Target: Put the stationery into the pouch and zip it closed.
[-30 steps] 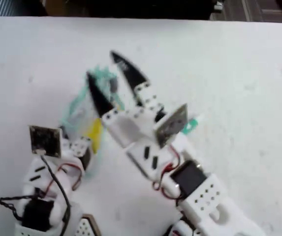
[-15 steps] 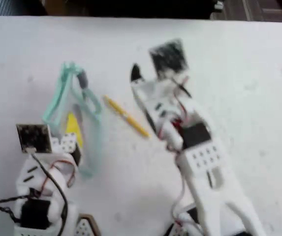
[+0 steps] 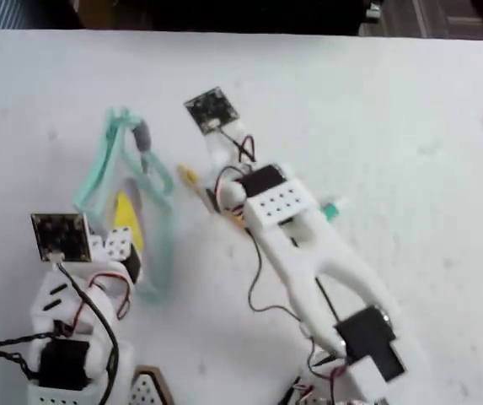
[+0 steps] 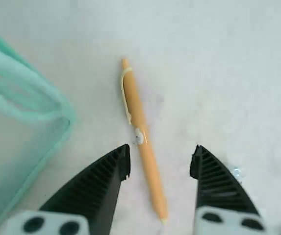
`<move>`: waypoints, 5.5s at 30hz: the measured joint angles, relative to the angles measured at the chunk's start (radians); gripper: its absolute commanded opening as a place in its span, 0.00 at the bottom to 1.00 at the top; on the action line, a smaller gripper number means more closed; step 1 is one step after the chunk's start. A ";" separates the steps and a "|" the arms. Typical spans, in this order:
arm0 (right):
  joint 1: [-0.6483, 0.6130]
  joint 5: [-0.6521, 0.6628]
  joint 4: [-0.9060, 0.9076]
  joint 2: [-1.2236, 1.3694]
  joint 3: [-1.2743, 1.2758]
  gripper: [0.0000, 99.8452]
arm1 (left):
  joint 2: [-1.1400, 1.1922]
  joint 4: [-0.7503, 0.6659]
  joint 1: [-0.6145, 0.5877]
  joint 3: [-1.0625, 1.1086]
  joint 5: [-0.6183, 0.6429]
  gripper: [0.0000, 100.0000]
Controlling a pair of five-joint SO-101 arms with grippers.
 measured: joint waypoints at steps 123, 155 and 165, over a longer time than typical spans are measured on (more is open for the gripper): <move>-0.292 0.189 -0.405 -0.770 0.026 0.02 | -0.002 0.017 0.324 0.002 -0.117 0.20; -0.292 0.190 -0.698 -1.094 0.476 0.02 | -0.003 0.017 0.324 0.005 -0.117 0.20; -0.292 0.190 -0.661 -1.096 0.569 0.02 | -0.003 0.017 0.324 0.005 -0.117 0.19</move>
